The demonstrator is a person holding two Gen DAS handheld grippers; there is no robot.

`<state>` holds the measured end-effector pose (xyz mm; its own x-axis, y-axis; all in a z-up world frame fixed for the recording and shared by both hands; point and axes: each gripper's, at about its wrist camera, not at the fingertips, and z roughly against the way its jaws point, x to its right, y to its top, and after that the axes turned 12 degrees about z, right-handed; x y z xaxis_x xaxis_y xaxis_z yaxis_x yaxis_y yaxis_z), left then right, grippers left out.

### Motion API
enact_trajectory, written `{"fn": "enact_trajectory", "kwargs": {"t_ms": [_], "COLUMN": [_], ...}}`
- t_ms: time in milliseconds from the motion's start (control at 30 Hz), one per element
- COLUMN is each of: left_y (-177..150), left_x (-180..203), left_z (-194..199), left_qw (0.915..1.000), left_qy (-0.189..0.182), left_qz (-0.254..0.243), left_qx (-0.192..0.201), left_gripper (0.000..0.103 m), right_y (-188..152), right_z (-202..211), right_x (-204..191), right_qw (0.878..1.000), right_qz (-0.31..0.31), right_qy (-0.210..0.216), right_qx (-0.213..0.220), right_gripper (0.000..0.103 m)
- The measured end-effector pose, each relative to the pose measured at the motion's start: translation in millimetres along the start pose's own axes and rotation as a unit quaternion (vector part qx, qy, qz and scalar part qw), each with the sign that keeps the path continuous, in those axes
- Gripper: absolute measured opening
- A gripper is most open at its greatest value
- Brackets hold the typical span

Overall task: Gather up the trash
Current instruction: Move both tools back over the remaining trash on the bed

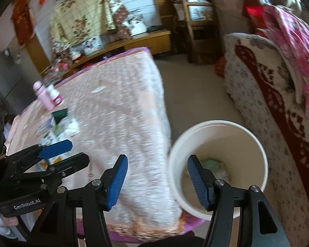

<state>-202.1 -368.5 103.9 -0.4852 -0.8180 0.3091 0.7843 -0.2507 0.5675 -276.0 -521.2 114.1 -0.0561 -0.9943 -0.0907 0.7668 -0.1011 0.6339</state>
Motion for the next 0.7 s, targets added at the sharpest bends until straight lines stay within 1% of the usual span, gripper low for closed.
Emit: {"fn": "enact_trajectory", "kwargs": {"t_ms": [133, 233, 300, 467, 600, 700], "left_y": [-6.0, -10.7, -14.3, -25.3, -29.4, -29.0], "left_x": [-31.3, -61.0, -87.8, -156.4, -200.8, -230.7], "left_z": [20.0, 32.0, 37.1, 48.5, 66.5, 78.6], "left_qw": [0.9997, 0.9987, 0.9972, 0.991, 0.9851, 0.9813], "left_qy": [0.015, 0.036, 0.055, 0.092, 0.121, 0.128], "left_qz": [0.014, 0.031, 0.048, 0.097, 0.121, 0.142], "left_qx": [0.01, 0.016, 0.014, 0.001, 0.013, 0.018], "left_gripper": [0.06, 0.06, 0.06, 0.06, 0.06, 0.06], "right_y": [6.3, 10.1, 11.9, 17.3, 20.3, 24.3], "right_z": [-11.4, -20.8, -25.1, -38.1, -48.6, -62.8], "right_x": [-28.1, -47.5, -59.2, -90.6, -115.3, -140.3], "right_qw": [0.999, 0.999, 0.998, 0.995, 0.991, 0.987], "right_qz": [0.027, 0.041, 0.048, 0.073, 0.091, 0.106], "right_qy": [0.018, 0.033, 0.043, 0.068, 0.088, 0.109], "right_qx": [-0.009, -0.014, -0.016, -0.024, -0.032, -0.042], "right_gripper": [0.058, 0.058, 0.058, 0.058, 0.059, 0.059]}}
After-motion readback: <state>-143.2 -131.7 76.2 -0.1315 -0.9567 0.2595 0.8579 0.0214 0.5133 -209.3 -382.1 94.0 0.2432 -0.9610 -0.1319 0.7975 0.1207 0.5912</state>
